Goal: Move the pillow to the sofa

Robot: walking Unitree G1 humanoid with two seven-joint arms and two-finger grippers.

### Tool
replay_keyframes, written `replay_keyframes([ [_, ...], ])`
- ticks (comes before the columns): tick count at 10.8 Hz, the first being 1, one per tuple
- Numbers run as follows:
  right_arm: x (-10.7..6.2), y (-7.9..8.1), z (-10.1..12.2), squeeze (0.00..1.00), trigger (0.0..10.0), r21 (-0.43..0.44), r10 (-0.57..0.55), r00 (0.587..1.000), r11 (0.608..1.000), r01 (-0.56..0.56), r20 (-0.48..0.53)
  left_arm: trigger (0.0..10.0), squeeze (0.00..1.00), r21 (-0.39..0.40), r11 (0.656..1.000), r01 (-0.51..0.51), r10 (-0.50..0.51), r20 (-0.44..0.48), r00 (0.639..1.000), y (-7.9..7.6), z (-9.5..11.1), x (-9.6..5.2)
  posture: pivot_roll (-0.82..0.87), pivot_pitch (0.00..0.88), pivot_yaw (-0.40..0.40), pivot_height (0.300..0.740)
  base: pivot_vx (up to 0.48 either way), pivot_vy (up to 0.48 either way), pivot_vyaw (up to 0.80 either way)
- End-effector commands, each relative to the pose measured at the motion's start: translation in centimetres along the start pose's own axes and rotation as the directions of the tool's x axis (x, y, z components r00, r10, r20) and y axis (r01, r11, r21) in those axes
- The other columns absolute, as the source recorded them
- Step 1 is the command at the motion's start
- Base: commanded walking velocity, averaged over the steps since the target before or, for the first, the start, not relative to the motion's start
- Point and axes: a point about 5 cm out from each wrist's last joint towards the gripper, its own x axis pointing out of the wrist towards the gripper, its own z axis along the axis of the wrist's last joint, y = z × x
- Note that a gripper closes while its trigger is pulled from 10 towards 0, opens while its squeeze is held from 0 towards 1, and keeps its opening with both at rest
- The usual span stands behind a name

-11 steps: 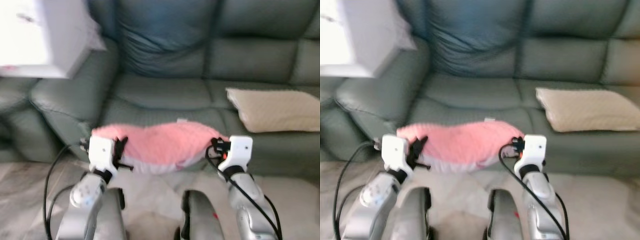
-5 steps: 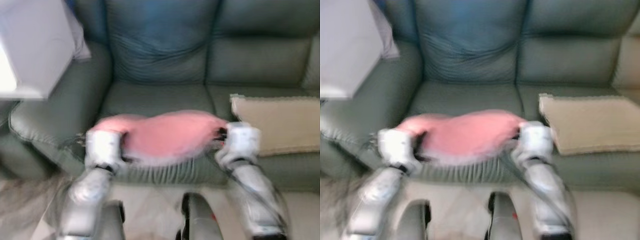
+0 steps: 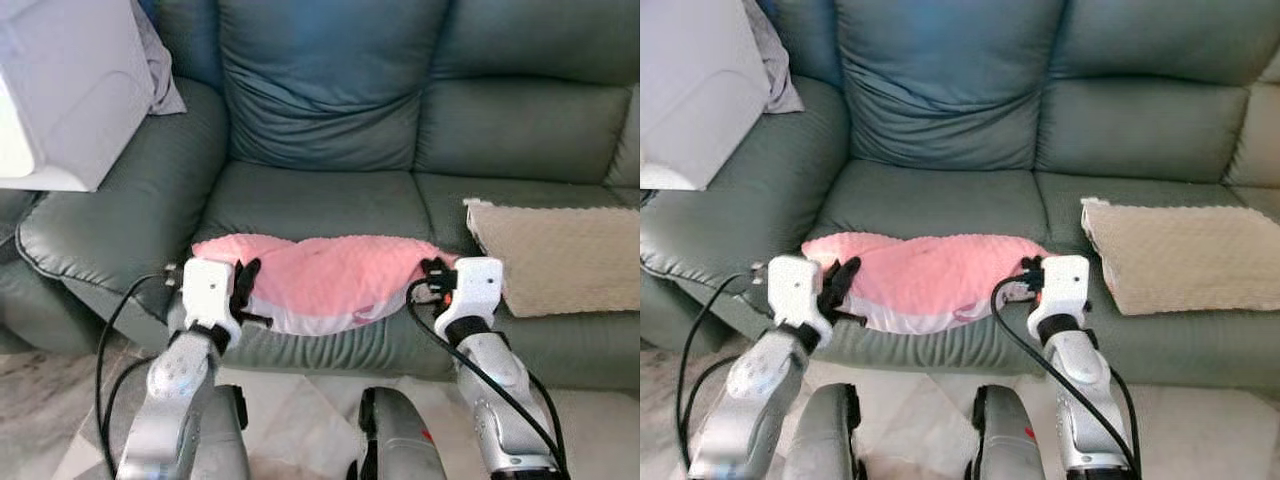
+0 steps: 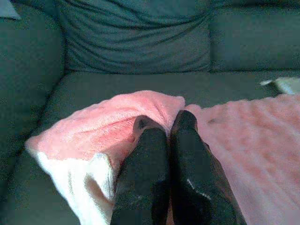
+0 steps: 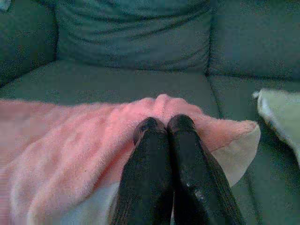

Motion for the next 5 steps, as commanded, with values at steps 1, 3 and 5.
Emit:
replay_keyframes([
  [1,0.4,0.0,-0.1,0.0,10.0,-0.007,0.002,1.0,1.0,-0.003,-0.025,10.0,0.0,0.016,1.0,-0.023,0.023,0.014,1.0,0.5,0.3,0.4,-0.01,0.078,-0.014,0.602,0.0,0.0,0.0],
  [3,2.9,-0.1,1.0,0.0,10.0,0.034,0.003,1.0,0.999,-0.003,-0.01,10.0,0.0,0.024,0.998,-0.055,0.055,-0.016,0.998,1.3,0.1,3.0,-0.01,0.148,-0.002,0.602,0.0,0.0,0.0],
  [5,5.5,0.4,2.5,0.0,10.0,0.0,0.034,0.999,0.999,-0.034,0.022,10.0,0.0,0.034,0.995,-0.095,0.095,-0.015,0.995,2.3,0.6,6.0,-0.02,0.178,-0.005,0.602,0.0,0.0,0.0],
])
